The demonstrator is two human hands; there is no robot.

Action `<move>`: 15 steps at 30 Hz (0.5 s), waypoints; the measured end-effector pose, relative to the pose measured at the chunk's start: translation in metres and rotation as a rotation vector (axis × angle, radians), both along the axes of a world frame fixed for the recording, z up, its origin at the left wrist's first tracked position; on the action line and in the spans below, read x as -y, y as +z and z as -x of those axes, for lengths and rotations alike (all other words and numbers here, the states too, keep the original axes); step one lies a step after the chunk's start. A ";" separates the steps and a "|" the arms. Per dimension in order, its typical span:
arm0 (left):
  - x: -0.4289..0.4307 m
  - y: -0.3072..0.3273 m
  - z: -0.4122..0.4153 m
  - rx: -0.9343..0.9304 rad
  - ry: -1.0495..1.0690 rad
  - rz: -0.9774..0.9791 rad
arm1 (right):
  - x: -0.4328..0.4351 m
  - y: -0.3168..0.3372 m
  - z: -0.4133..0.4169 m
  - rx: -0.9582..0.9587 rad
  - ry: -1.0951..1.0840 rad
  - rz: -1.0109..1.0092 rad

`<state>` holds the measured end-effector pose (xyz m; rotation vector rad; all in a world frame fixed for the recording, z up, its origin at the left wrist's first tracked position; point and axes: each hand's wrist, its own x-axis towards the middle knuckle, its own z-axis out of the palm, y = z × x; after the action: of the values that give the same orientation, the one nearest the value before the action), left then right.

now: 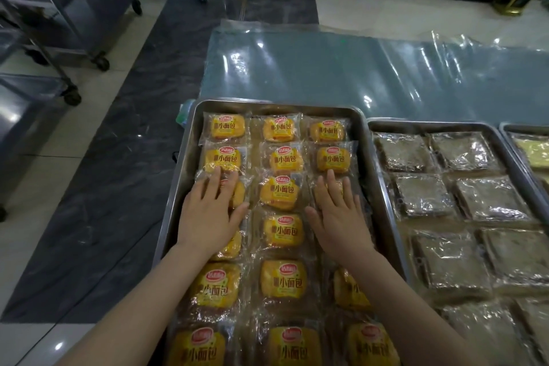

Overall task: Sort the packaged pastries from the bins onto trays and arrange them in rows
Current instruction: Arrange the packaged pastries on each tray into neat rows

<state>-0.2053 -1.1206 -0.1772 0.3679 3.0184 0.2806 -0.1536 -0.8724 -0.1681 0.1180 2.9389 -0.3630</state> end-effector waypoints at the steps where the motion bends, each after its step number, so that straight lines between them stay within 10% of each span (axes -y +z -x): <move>1: 0.000 0.002 0.004 -0.020 0.003 -0.014 | 0.002 0.001 0.002 -0.006 -0.003 0.008; 15: -0.014 -0.004 0.032 0.029 -0.047 0.008 | 0.036 0.000 0.006 0.022 0.283 -0.051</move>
<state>-0.2371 -1.1064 -0.1811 0.4300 2.9772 0.2679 -0.1592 -0.9084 -0.1684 -0.2826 2.8874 -0.2416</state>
